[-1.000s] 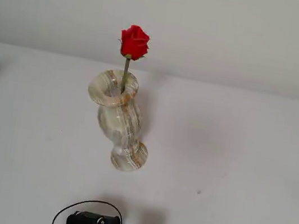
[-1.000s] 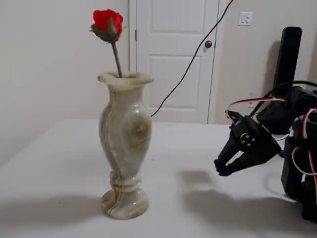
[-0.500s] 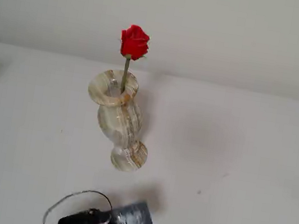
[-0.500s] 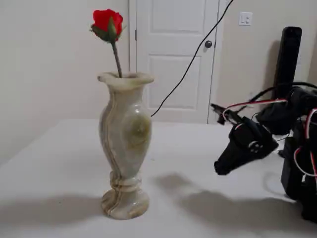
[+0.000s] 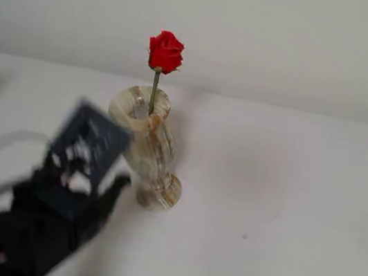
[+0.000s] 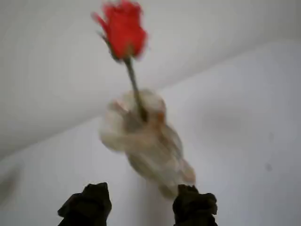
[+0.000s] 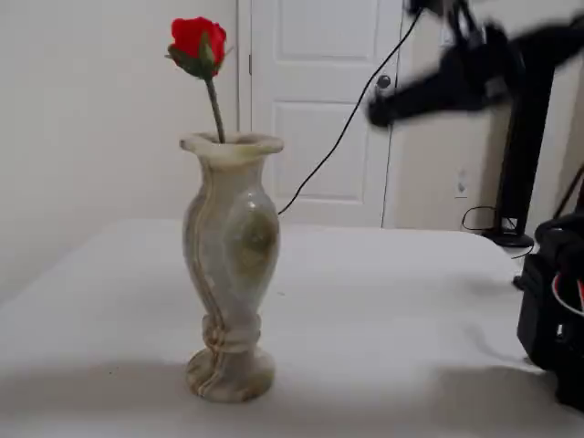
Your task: Pick up rose from vase and place it onto the table
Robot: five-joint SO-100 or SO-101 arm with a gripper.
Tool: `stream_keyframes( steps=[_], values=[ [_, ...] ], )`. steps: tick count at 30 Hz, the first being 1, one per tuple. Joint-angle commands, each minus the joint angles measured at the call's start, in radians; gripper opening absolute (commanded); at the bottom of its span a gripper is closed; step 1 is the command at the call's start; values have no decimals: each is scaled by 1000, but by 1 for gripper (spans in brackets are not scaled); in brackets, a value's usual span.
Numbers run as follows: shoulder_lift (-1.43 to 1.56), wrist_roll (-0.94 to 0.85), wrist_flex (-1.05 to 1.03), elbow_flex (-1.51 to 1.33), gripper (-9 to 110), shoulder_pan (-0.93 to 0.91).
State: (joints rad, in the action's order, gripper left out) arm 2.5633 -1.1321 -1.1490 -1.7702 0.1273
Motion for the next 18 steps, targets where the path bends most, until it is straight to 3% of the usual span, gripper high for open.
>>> stream_keyframes(
  steps=[1,18],
  values=[
    [-290,-15,29,397,20,25],
    [-681,-49,265,511,19,18]
  ],
)
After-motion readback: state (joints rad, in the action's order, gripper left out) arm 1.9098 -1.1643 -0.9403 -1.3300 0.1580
